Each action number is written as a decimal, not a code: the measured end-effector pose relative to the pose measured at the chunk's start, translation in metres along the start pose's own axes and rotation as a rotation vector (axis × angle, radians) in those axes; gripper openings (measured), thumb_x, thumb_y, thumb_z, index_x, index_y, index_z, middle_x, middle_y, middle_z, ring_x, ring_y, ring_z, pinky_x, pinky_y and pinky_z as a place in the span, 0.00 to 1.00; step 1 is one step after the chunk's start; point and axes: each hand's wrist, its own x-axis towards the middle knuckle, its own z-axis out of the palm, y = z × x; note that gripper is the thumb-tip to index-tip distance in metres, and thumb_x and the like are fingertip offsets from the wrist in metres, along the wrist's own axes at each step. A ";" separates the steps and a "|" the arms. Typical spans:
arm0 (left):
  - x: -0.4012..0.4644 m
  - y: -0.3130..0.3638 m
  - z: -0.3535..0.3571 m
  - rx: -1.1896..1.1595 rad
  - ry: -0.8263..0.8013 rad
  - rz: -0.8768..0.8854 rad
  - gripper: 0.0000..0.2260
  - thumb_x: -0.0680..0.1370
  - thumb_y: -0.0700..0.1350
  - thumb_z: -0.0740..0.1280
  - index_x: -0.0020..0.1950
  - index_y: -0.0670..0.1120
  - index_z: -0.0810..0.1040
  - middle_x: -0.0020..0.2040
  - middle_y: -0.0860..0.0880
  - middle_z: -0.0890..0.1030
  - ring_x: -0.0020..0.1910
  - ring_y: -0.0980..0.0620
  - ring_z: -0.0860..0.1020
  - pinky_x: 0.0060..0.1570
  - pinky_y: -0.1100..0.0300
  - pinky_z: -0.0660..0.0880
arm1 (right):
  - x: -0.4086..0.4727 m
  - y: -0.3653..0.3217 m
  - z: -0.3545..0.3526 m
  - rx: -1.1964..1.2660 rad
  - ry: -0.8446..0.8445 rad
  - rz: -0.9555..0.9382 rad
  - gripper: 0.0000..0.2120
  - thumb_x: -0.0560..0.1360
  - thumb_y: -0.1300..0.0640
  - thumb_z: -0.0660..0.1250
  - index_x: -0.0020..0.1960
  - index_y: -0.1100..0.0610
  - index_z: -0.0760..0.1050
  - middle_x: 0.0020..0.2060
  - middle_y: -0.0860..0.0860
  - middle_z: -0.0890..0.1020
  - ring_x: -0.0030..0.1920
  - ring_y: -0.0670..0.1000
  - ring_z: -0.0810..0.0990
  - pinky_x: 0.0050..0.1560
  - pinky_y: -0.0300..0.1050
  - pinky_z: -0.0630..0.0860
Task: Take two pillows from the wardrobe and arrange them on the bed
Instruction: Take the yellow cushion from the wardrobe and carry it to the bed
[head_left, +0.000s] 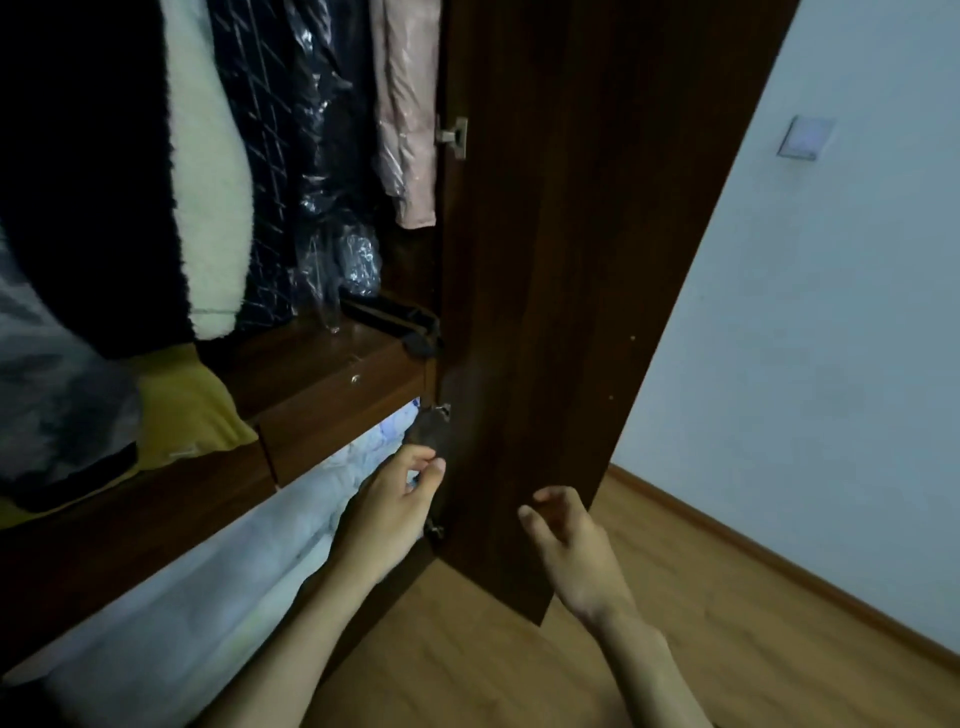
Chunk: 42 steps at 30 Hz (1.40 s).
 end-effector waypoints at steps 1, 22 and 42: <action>0.002 -0.007 -0.001 0.021 -0.005 -0.007 0.11 0.82 0.56 0.62 0.61 0.55 0.77 0.55 0.58 0.80 0.51 0.61 0.78 0.43 0.68 0.71 | 0.002 0.000 0.012 -0.032 -0.021 0.003 0.15 0.82 0.43 0.64 0.66 0.46 0.70 0.58 0.47 0.79 0.56 0.48 0.79 0.60 0.50 0.79; 0.007 -0.046 -0.149 0.473 0.657 -0.447 0.17 0.83 0.55 0.58 0.71 0.52 0.71 0.70 0.51 0.75 0.68 0.48 0.72 0.65 0.46 0.71 | 0.146 -0.208 0.246 -0.327 -0.610 -0.777 0.28 0.79 0.45 0.67 0.72 0.59 0.63 0.69 0.60 0.70 0.68 0.63 0.70 0.63 0.55 0.72; 0.069 -0.052 -0.184 0.583 0.869 -0.478 0.23 0.82 0.47 0.59 0.77 0.49 0.63 0.70 0.46 0.70 0.65 0.41 0.74 0.56 0.47 0.75 | 0.203 -0.232 0.331 -0.324 -0.657 -0.550 0.42 0.71 0.39 0.72 0.72 0.58 0.55 0.63 0.61 0.77 0.60 0.66 0.80 0.53 0.54 0.77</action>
